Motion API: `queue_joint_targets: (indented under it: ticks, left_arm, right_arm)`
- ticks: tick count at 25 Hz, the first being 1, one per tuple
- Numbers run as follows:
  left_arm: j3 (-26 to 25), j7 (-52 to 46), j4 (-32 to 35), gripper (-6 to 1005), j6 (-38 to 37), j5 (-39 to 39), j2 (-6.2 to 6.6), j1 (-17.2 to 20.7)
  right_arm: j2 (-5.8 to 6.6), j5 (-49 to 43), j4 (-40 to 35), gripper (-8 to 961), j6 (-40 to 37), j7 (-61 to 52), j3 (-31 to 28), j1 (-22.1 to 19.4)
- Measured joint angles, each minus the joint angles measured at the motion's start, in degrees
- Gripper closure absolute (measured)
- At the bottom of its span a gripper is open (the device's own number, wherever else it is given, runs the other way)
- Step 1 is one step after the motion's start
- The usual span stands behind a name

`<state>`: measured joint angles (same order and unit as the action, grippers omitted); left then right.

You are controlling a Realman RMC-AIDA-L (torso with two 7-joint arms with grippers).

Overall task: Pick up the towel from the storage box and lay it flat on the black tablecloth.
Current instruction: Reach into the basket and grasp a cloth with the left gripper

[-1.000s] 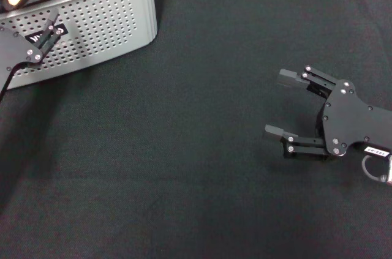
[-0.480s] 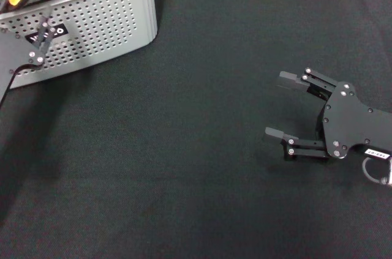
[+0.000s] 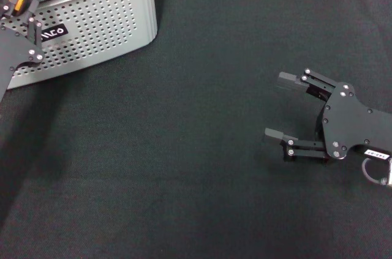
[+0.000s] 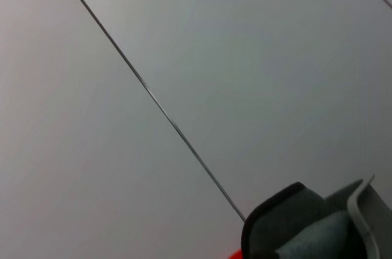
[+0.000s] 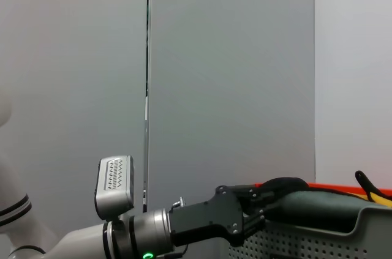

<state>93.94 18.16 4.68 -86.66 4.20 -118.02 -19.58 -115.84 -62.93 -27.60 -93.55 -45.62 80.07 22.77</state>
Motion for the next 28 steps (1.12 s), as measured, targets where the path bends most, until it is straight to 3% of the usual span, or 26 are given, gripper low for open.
queue_joint_targets:
  ticks: [1, 15, 20, 28]
  left_arm:
    - [-0.2, 0.37, -0.05, 766, 0.07, 0.02, -0.08, 0.02]
    - [-1.18, 2.65, 0.14, 820, -0.53, 0.12, -0.87, 0.5]
    - [-3.19, 2.43, 0.21, 975, -0.61, 0.11, -1.41, 0.42]
    - [-3.06, -0.94, 0.52, 984, -6.22, -0.53, -2.02, 0.98]
  right_arm:
    - [0.0, 0.0, -0.03, 63, 0.0, 0.0, 0.0, 0.0]
    - [0.0, 0.0, 0.02, 63, -1.0, 0.0, -0.12, -0.11]
    - [0.0, 0.0, 0.09, 63, -1.43, 0.0, -0.23, -0.25]
    - [0.0, 0.0, 0.09, 63, -1.81, 0.0, -0.27, -0.27]
